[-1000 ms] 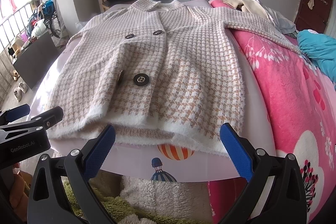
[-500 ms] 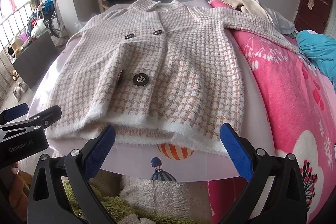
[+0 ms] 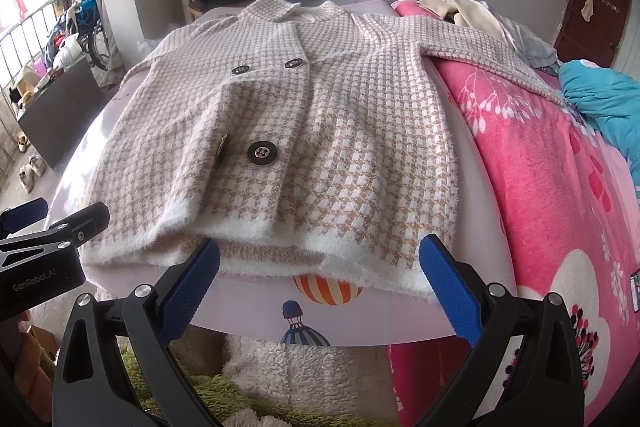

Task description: Fold large clothes

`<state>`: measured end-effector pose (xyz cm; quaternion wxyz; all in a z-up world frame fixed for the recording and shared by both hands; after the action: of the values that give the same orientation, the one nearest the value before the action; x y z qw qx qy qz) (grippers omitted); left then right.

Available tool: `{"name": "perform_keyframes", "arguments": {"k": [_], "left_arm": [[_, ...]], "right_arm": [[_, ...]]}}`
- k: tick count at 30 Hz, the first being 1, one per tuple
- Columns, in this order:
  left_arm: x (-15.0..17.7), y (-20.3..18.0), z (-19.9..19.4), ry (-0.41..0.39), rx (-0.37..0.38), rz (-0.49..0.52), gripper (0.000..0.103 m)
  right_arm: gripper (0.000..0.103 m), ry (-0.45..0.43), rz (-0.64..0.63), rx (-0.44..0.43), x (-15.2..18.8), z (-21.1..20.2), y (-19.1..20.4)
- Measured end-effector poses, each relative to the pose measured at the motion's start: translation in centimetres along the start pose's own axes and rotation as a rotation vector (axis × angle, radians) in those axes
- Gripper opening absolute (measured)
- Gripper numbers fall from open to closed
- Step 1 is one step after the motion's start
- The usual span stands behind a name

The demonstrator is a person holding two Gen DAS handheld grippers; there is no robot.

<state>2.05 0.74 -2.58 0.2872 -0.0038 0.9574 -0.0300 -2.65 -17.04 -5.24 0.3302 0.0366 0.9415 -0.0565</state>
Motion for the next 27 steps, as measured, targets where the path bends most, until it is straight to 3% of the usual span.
{"name": "perform_keyframes", "arguments": {"k": [27], "left_arm": [[-1.6, 0.4, 2.0, 0.006, -0.036, 0.016, 0.095]], "right_arm": [[0.097, -0.049, -0.046, 0.039, -2.4, 0.9, 0.1]]}}
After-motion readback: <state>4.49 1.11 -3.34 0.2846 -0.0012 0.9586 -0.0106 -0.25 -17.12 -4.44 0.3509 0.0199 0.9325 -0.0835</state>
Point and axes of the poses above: each gripper's, at about its wrist camera, not at the fingertips, and z roughly the way its jaws point, y to its left, x to its underside, the point moved 4 cm from there along z, roughly the way its jaws point, and after that the axes turned 3 degrees about x, right-handed, at the moved point
